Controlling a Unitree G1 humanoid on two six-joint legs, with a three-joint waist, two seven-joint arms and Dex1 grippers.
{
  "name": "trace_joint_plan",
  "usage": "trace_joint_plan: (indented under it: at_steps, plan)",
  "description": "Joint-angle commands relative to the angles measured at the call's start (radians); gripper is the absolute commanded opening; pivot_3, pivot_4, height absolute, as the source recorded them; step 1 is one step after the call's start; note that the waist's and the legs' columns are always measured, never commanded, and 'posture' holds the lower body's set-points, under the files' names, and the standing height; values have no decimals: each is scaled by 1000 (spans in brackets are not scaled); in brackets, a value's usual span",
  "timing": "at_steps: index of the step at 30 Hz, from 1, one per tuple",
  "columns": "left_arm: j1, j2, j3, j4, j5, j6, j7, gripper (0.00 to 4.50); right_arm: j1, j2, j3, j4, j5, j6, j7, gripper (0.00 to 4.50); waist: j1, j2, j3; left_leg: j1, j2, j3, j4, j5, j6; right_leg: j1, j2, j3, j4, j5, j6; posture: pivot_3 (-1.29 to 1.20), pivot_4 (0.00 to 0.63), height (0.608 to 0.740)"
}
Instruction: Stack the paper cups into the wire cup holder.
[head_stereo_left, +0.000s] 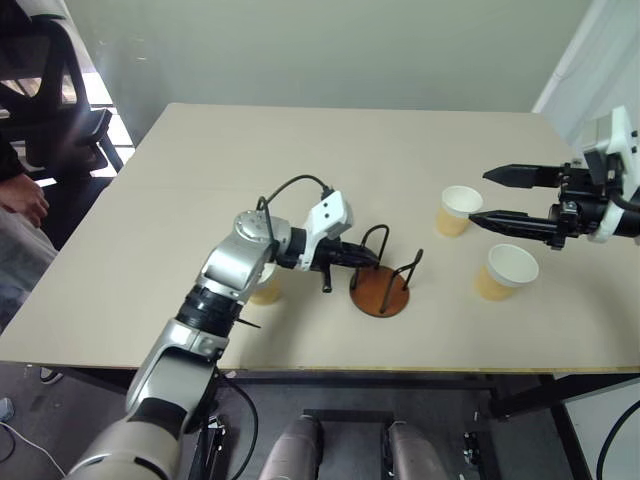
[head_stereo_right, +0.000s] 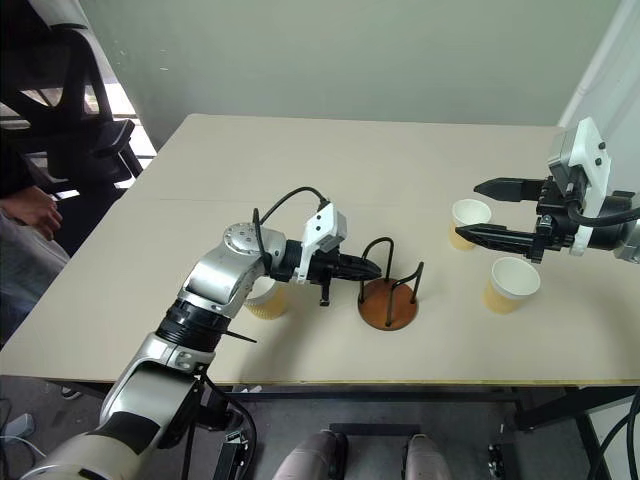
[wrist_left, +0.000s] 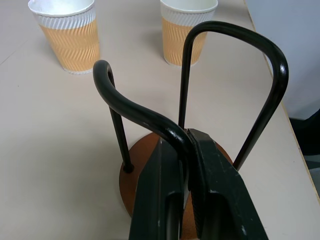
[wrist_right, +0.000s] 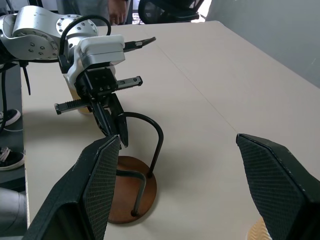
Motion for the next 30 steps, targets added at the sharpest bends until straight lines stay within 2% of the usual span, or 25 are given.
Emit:
trace_joint_plan:
  at_steps: [1,6,9,19,30]
  plan:
    - [11,8,2,-50,-23,25,-12,33,-20,-15,-18,-13,2,-17,3,3774,0,0,0,0,0,0,0,0,0,0,0,0,0,0,0,0,150,740]
    - [40,21,-17,-76,-29,42,-32,33,-24,-16,-13,-10,-1,-19,6,3774,0,0,0,0,0,0,0,-1,0,0,0,0,0,0,0,0,150,740]
    - [58,37,-39,-96,-29,33,-60,909,-27,-17,-11,-9,-3,-18,8,3774,0,0,0,0,0,0,0,-1,0,0,0,0,0,0,0,0,150,740]
    - [59,77,-61,-110,-10,13,-80,4455,13,-78,10,-47,8,-19,130,3774,0,0,0,-1,0,0,0,-2,-1,-1,0,0,-1,-1,-1,0,150,740]
    - [47,112,-62,-116,-17,-11,-125,4486,-3,-125,57,-67,5,-36,246,3774,0,0,0,0,0,0,0,-5,-3,-1,0,0,-1,-3,-2,0,150,740]
